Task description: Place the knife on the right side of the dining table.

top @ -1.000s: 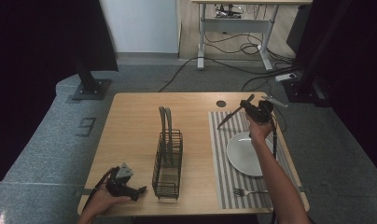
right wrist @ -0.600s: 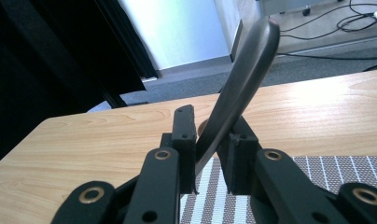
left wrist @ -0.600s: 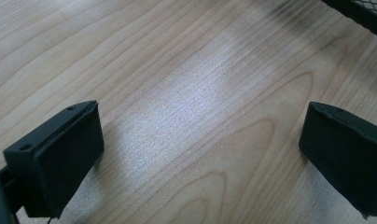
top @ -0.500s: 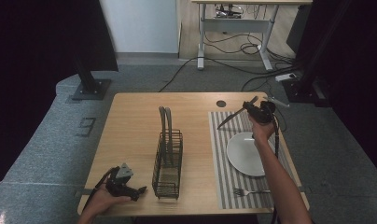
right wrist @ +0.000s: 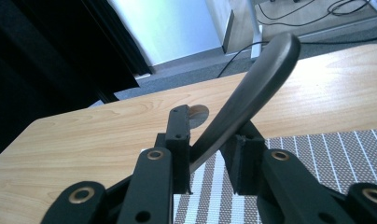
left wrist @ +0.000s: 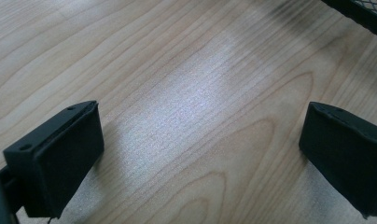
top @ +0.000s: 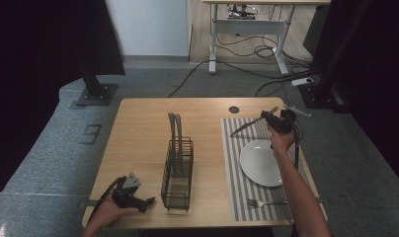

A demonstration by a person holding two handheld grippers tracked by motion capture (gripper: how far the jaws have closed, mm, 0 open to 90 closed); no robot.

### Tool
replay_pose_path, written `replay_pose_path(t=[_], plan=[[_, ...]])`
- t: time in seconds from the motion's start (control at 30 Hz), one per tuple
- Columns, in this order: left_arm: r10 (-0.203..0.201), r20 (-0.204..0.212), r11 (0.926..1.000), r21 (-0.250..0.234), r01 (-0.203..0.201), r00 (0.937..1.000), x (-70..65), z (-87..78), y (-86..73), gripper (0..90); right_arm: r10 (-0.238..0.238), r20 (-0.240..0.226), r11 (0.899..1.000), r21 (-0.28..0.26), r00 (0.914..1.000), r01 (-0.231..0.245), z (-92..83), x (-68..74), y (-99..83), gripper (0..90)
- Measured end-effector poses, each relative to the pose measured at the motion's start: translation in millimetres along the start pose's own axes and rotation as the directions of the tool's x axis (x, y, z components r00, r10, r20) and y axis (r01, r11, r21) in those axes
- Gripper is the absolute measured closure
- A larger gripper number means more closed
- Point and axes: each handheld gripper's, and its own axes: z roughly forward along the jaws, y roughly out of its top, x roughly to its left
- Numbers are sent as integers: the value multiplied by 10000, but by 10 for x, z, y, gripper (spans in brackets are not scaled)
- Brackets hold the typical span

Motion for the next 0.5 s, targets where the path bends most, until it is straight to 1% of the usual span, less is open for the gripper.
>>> replay_pose_path(t=[0.23, 0.37, 0.5], plan=[[0, 0, 10000, 0, 0, 10000, 0, 0, 0, 0, 414, 97, 9990, 178, 9991, -416, 12, -129, -38, 704], [1, 0, 10000, -1, -1, 10000, 0, 0, 0, 0, 540, 111, 9981, 294, 9985, -543, 17, -167, -45, 698], [2, -1, 10000, 0, -2, 10000, 0, 0, 0, 0, 542, 150, 9979, 347, 9984, -547, 18, -187, -51, 692]])
